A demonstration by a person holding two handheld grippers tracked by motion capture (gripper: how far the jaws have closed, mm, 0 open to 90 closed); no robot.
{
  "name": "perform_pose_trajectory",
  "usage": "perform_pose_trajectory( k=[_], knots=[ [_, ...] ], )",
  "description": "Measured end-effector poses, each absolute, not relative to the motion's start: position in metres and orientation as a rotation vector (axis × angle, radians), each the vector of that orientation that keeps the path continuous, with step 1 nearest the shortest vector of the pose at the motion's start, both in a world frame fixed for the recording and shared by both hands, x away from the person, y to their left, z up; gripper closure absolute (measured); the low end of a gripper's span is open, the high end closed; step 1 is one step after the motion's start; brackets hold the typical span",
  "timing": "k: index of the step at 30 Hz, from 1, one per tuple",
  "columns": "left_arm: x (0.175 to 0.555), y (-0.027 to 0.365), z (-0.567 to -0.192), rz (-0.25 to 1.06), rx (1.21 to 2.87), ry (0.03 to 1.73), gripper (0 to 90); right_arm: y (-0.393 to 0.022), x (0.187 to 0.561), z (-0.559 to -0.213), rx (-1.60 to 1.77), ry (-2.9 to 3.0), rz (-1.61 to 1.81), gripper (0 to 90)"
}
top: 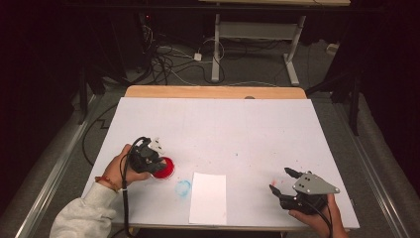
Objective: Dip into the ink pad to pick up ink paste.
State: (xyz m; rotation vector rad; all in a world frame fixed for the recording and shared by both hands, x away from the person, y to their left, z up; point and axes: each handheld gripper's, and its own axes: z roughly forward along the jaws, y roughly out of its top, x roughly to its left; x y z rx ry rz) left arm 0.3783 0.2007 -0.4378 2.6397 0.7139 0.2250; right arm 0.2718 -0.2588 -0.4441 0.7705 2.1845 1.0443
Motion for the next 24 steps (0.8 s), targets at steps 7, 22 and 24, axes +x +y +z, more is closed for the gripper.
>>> perform_pose_trajectory(
  k=[7, 22, 24],
  knots=[
    [0.3834, 0.2014, -0.4452, 0.183, 2.641, 0.734, 73.6, -0.2587, 0.2724, -0.4446, 0.771, 2.187, 1.041, 28.7],
    [0.3852, 0.2019, -0.4480, 0.167, 2.632, 0.751, 73.7, -0.2553, 0.2782, -0.4442, 0.770, 2.189, 1.047, 28.7],
    [0.3856, 0.2025, -0.4483, 0.162, 2.630, 0.750, 73.7, -0.2552, 0.2791, -0.4447, 0.776, 2.191, 1.044, 28.6]
  ],
)
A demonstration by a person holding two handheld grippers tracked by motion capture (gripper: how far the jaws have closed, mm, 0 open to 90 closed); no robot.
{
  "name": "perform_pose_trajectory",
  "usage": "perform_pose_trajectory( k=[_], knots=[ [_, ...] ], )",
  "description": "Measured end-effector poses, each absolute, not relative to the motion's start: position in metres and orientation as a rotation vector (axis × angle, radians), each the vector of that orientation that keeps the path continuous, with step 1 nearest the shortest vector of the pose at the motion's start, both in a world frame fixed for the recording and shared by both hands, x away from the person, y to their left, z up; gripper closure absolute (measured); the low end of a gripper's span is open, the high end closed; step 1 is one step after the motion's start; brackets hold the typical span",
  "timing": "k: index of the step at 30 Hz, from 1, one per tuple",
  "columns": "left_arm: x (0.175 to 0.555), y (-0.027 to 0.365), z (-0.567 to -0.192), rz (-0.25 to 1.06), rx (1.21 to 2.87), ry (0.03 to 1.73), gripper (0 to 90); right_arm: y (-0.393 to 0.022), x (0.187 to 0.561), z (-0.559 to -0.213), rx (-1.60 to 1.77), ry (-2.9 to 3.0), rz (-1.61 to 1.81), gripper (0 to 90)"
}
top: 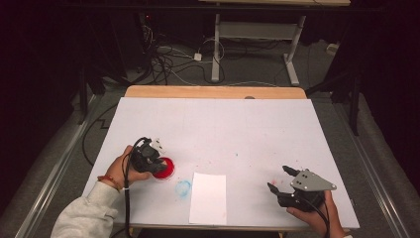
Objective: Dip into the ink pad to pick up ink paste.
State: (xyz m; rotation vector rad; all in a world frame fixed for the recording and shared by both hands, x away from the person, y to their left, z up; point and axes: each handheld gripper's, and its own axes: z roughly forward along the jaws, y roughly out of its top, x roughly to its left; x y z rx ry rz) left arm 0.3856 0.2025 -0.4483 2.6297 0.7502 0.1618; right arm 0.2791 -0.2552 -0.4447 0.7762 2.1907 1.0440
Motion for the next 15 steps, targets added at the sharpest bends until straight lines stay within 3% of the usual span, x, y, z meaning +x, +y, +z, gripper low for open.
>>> perform_pose_trajectory(
  k=[15],
  knots=[
    [0.3844, 0.2023, -0.4500, 0.170, 2.625, 0.759, 73.6, -0.2544, 0.2812, -0.4453, 0.776, 2.195, 1.048, 28.7]
  ],
)
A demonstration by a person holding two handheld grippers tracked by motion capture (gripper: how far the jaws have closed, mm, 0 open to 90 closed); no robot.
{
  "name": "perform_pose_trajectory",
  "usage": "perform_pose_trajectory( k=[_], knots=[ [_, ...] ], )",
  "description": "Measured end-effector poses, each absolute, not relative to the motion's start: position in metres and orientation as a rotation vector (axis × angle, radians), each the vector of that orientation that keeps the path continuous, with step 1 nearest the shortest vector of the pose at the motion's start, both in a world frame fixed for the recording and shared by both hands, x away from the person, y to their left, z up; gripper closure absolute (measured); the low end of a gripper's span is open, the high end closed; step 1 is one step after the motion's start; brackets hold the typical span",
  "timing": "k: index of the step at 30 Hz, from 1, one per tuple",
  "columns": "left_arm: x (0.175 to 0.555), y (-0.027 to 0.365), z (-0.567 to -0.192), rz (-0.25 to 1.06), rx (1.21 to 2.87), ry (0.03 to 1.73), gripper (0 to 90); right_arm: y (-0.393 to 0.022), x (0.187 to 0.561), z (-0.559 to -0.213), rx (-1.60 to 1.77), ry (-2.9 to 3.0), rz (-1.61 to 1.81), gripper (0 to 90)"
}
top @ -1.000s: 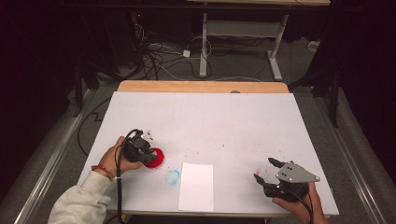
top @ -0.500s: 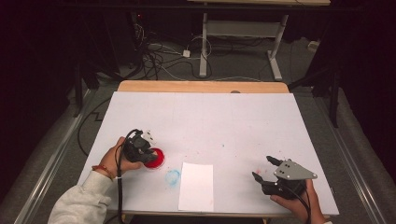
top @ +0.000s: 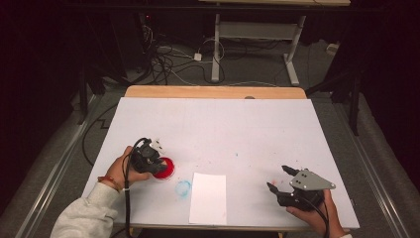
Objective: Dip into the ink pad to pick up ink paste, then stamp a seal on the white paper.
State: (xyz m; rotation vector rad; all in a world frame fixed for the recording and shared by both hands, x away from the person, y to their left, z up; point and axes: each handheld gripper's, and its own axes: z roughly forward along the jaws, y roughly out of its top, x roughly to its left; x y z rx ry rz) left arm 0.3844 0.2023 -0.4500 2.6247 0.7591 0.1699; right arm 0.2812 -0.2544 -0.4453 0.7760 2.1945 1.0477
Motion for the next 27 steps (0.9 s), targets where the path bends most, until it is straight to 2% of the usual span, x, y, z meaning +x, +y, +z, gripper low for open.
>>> perform_pose_trajectory(
  k=[15, 27],
  knots=[
    [0.383, 0.205, -0.448, 0.172, 2.599, 0.773, 73.5, -0.256, 0.278, -0.445, 0.771, 2.197, 1.047, 28.6],
    [0.369, 0.210, -0.422, 0.242, 2.496, 0.742, 73.5, -0.259, 0.272, -0.444, 0.777, 2.182, 1.043, 28.6]
  ],
)
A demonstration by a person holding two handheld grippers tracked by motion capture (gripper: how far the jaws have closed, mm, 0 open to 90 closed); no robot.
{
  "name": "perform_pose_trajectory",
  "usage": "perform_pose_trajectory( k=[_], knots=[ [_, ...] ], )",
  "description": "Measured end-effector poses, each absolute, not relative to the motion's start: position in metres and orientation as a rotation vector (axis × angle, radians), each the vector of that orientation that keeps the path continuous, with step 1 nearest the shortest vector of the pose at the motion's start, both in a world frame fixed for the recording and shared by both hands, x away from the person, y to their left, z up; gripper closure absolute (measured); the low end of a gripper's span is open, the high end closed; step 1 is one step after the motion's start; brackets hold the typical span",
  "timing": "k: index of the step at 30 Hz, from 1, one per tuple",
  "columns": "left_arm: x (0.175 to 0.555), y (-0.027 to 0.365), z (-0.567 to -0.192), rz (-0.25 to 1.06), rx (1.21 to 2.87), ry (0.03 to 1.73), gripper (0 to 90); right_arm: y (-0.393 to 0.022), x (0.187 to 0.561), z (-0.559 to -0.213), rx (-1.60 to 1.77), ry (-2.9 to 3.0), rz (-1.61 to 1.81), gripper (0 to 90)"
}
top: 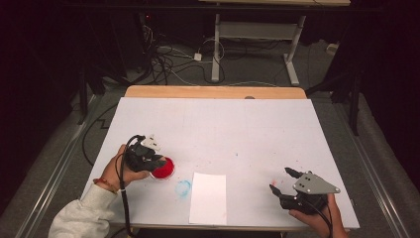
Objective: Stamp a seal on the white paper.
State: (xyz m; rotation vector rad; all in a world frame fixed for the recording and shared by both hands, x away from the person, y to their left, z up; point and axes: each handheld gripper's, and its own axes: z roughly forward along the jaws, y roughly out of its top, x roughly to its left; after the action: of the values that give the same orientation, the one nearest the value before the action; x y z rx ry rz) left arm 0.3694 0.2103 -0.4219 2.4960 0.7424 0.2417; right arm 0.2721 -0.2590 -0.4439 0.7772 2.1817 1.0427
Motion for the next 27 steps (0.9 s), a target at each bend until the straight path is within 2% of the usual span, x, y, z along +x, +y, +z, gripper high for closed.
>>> perform_pose_trajectory(
  k=[14, 27],
  knots=[
    [0.349, 0.198, -0.399, 0.297, 2.460, 0.648, 73.5, -0.259, 0.273, -0.443, 0.773, 2.175, 1.052, 27.7],
    [0.330, 0.180, -0.389, 0.328, 2.442, 0.538, 73.4, -0.260, 0.272, -0.442, 0.792, 2.147, 1.064, 21.4]
  ],
)
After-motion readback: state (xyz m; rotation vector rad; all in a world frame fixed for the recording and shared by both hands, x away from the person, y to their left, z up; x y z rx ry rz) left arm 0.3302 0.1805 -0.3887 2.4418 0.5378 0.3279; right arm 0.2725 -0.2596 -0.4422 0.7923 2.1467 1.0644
